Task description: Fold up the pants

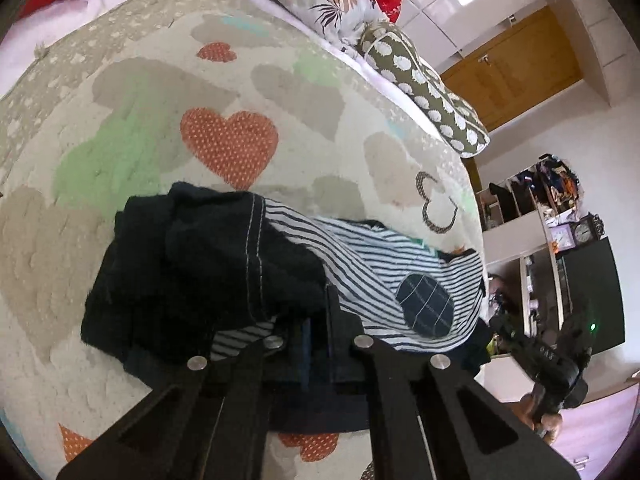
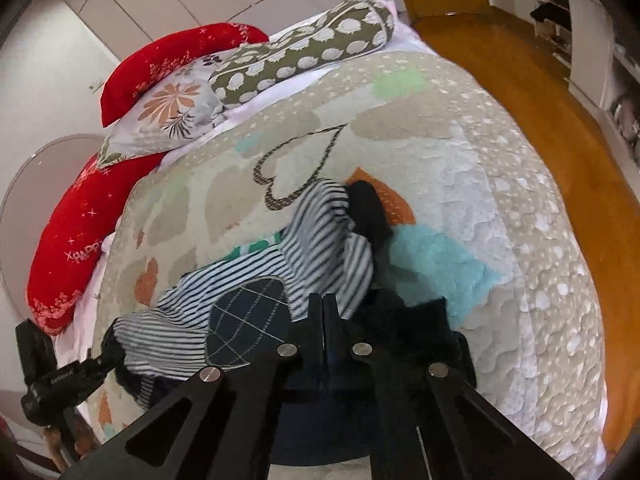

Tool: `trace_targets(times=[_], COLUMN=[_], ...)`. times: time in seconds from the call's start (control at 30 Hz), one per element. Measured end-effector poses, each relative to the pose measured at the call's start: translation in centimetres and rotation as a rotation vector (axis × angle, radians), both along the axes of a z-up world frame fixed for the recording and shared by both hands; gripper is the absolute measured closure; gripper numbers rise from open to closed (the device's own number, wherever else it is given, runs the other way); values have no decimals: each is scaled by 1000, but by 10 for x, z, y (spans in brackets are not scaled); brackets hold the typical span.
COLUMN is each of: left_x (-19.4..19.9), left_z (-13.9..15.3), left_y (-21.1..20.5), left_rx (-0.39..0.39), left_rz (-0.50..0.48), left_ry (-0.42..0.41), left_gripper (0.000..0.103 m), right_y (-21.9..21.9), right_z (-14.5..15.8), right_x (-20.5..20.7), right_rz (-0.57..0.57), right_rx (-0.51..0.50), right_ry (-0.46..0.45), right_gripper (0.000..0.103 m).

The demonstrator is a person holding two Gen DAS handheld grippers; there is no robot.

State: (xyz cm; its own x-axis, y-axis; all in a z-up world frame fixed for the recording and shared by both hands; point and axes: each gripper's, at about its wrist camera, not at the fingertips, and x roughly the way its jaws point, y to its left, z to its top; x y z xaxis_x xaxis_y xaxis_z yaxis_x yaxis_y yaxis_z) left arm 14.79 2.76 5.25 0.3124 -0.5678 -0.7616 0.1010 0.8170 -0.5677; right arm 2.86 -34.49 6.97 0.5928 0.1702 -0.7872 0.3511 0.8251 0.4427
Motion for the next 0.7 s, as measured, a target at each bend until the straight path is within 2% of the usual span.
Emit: trace_targets(times=[0.07,0.13,0.17,0.2,0.23,0.3,0.43,0.47,0.5,0.53,0.57,0.7], left_x=[0,0,-1,-1,-2,-4,-7,-7,-6,-4,-1,19], left_z=[1,2,2,4,5,8,11,11,11,12,12,17], left_y=[1,2,2,3,2,0,-1,0,0,0,-1,-6], left_rx=[-8,-20,-23,-24,-21,-6,10,12,13,14,19,38], left_rz=[-5,-5,-5,-5,-5,-7,-4,0,2,-1,-2,12], left_ry=[1,1,0,-4,-10,-28,-40,-41,-42,-44,-45,-60], left_gripper=[98,98,98,98,98,98,98,98,98,98,98,98], right_y=[1,6,9,14,18,25,19,16,14,12,11,15], right_z=[-6,-17,-22,-29,-34,-45,-58,-60,-59,-55,-52,-21], right_x=[-3,-9,-14,-20,-24,-23,-8,-6,-3,-1,2,17], right_rz=[49,94,101,99,94,85,-20,-47,-67,-60,-48,-18], right_rx=[115,228,277,332,363,405,356,337,309,291,272,155], right_ry=[20,39,39,30,22,21,53,53,42,37,35,-4], right_gripper=[98,76,51,38,38,38,38,48,77,91,97,98])
